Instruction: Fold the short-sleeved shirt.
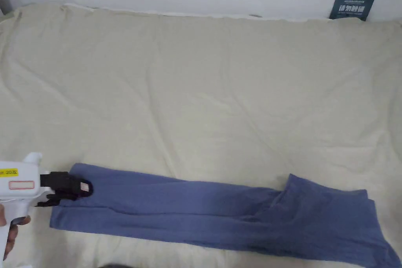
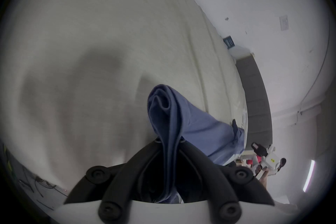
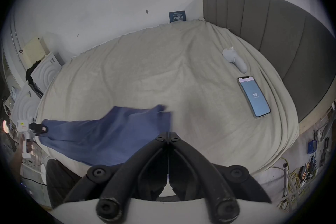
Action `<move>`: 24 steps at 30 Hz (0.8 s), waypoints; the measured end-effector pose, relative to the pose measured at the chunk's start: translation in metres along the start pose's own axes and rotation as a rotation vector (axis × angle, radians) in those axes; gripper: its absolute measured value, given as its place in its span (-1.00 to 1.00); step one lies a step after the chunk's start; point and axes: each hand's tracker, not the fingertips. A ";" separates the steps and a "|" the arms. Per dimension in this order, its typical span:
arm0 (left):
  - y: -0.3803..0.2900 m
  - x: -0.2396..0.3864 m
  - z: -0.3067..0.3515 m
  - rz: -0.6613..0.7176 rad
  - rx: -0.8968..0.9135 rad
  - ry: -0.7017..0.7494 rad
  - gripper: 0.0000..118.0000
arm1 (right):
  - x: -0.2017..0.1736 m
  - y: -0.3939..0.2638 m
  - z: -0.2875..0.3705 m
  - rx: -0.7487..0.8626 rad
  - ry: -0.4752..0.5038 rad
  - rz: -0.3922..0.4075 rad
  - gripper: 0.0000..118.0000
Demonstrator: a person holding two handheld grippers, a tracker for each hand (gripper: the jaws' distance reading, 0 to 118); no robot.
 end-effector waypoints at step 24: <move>-0.077 0.262 -0.036 -0.481 -0.114 0.465 -0.96 | -0.014 -0.018 0.048 0.000 0.106 0.043 -1.00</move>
